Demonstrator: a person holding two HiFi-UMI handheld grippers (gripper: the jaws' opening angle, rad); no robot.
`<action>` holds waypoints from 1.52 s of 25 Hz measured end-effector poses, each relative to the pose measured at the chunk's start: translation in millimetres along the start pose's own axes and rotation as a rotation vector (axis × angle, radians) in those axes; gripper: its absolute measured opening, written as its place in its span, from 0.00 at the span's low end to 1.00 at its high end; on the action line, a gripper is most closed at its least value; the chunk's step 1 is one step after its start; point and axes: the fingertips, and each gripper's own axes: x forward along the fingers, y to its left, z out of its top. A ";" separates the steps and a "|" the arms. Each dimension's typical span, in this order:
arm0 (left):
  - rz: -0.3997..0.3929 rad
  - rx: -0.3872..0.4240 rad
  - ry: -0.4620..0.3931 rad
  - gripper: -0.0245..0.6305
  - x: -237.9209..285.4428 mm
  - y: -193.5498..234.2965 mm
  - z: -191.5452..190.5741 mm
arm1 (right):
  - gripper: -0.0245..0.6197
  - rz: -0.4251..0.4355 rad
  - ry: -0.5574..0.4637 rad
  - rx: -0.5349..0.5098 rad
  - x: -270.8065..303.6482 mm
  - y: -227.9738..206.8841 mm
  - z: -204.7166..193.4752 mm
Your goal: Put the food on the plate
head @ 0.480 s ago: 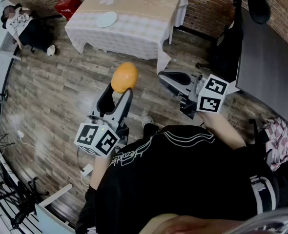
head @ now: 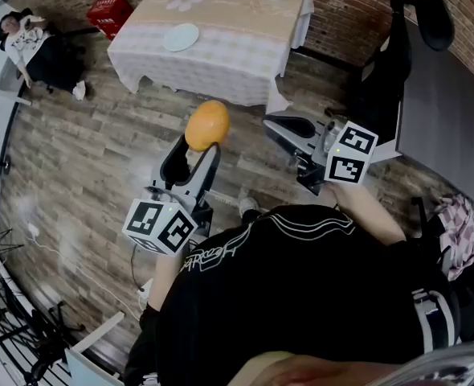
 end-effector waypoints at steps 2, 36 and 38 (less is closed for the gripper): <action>-0.004 0.001 0.000 0.44 1.8 13.6 6.1 | 0.03 -0.006 0.002 0.000 14.1 -4.6 2.4; 0.022 -0.042 0.026 0.44 44.0 170.0 44.8 | 0.03 -0.012 0.033 0.024 161.2 -80.2 19.9; 0.025 -0.041 0.028 0.44 52.6 176.1 48.3 | 0.03 -0.013 0.026 0.030 165.5 -90.5 26.2</action>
